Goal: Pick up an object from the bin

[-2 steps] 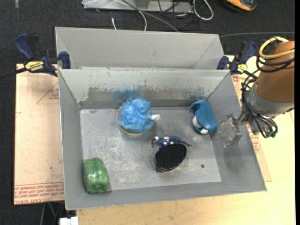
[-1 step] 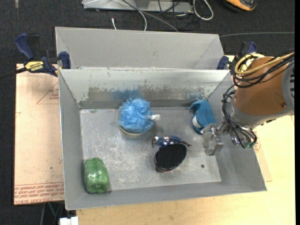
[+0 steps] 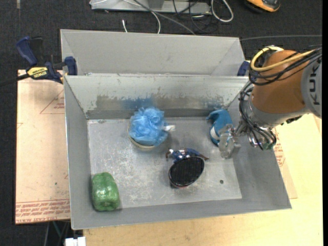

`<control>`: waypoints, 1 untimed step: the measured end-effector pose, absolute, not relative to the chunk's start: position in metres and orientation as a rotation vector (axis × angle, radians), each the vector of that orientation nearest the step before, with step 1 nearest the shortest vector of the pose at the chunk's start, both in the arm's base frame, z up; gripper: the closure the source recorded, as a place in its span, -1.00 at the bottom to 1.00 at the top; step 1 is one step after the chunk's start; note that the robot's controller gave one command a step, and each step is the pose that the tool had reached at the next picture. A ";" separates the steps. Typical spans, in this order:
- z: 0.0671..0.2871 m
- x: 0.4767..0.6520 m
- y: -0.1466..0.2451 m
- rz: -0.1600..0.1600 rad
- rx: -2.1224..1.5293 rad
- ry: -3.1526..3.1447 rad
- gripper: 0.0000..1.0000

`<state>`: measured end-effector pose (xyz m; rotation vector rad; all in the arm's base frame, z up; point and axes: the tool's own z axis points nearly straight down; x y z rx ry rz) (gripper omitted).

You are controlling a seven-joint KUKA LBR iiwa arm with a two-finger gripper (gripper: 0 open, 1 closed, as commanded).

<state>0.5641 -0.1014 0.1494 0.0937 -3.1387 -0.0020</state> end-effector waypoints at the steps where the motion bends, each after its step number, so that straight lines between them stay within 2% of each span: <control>1: 0.066 0.511 -0.089 -0.010 0.106 -3.123 1.00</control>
Offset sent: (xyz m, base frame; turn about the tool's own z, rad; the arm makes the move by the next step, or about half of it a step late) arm -0.0053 0.0741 -0.0597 -0.0409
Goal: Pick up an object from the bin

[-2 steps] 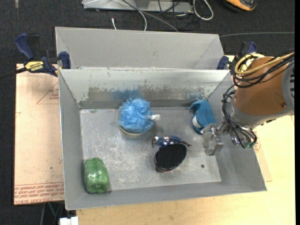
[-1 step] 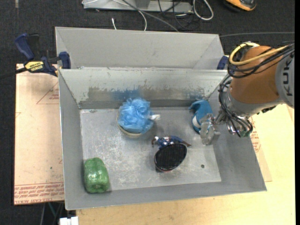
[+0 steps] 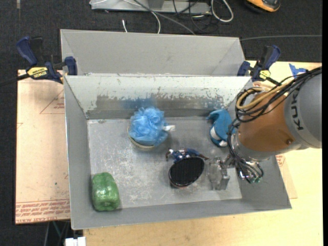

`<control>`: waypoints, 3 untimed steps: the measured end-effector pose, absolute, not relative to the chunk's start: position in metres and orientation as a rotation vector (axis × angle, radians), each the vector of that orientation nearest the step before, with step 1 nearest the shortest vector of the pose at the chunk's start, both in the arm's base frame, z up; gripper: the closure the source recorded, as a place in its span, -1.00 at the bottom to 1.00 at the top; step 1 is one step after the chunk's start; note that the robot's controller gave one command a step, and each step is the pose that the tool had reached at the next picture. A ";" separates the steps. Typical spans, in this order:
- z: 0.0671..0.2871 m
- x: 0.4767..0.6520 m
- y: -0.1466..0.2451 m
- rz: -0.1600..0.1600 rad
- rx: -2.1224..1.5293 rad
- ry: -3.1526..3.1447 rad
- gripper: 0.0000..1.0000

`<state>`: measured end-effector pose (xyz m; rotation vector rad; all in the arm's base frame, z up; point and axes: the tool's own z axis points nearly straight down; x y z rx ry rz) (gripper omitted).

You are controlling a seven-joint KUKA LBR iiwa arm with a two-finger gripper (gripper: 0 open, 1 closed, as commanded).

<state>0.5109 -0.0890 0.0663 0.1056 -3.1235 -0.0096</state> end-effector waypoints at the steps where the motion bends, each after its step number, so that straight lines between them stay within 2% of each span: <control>1: 0.077 0.531 -0.068 0.001 0.116 -3.139 1.00; 2: 0.074 0.542 -0.075 -0.003 0.330 -3.125 1.00; 3: 0.070 0.545 0.019 -0.009 0.374 -3.135 -1.00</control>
Offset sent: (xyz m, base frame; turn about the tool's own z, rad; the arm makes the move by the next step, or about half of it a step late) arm 0.0307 -0.0102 0.0037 -0.2029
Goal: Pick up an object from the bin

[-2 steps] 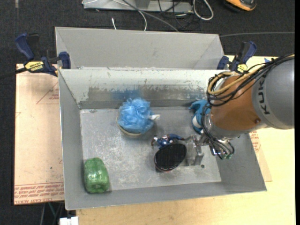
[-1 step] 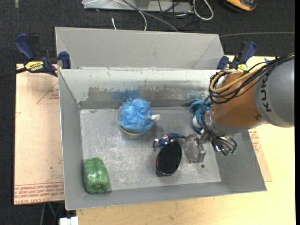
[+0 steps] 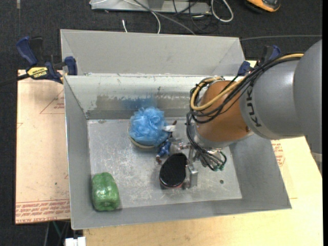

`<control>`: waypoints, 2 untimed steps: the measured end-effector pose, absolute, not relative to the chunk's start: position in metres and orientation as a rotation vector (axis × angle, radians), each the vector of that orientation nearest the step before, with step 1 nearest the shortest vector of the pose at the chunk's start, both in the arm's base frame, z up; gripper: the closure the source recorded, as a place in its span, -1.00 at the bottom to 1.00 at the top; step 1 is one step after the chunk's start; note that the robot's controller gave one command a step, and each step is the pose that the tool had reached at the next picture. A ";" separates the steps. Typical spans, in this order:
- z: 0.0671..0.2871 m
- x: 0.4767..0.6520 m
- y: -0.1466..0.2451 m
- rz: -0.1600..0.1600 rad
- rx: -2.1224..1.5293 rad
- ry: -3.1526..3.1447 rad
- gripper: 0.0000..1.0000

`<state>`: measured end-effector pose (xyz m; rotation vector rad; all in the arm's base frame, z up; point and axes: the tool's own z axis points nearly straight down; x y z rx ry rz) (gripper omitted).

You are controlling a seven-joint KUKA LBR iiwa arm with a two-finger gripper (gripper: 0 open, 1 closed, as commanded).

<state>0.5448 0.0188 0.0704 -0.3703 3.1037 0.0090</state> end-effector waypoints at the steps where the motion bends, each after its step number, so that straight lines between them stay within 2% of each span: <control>1: 0.070 0.545 0.014 0.005 -0.361 3.105 -1.00; 2: 0.070 0.536 0.034 0.010 -0.357 3.104 -1.00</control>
Offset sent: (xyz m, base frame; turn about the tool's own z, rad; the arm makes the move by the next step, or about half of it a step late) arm -0.0096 0.0143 -0.0004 0.0098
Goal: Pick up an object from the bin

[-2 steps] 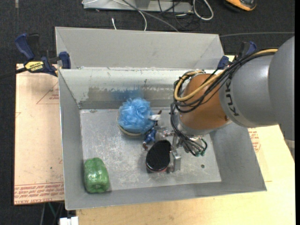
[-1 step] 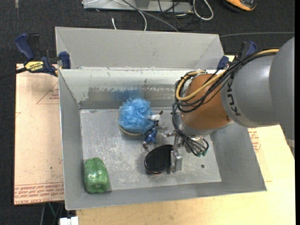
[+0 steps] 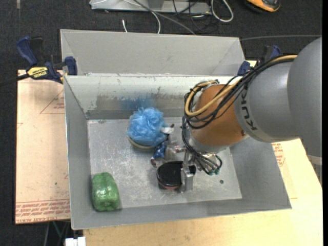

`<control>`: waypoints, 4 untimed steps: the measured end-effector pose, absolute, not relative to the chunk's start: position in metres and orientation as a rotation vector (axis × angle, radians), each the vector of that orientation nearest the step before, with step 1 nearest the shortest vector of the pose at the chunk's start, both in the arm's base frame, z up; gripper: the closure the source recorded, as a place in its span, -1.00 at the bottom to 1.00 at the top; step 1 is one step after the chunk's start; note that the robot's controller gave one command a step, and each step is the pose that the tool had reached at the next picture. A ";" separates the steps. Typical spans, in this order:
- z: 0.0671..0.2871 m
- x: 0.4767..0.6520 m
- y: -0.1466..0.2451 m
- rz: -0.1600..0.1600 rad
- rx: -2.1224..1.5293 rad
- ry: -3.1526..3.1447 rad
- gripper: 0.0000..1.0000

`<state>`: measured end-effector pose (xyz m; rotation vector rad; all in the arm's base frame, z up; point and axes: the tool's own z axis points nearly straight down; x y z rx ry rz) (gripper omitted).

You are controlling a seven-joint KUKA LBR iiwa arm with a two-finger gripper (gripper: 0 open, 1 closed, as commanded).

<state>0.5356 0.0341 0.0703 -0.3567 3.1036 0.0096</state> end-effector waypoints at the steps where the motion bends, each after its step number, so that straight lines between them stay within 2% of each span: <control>1: 0.070 0.541 0.034 0.006 -0.349 3.109 -1.00; 3: 0.070 0.522 0.044 0.009 -0.345 3.106 -1.00; 4: 0.070 0.525 0.043 0.010 -0.349 3.103 -1.00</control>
Offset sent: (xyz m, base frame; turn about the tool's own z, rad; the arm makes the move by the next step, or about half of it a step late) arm -0.0024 -0.0010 0.0003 -0.0106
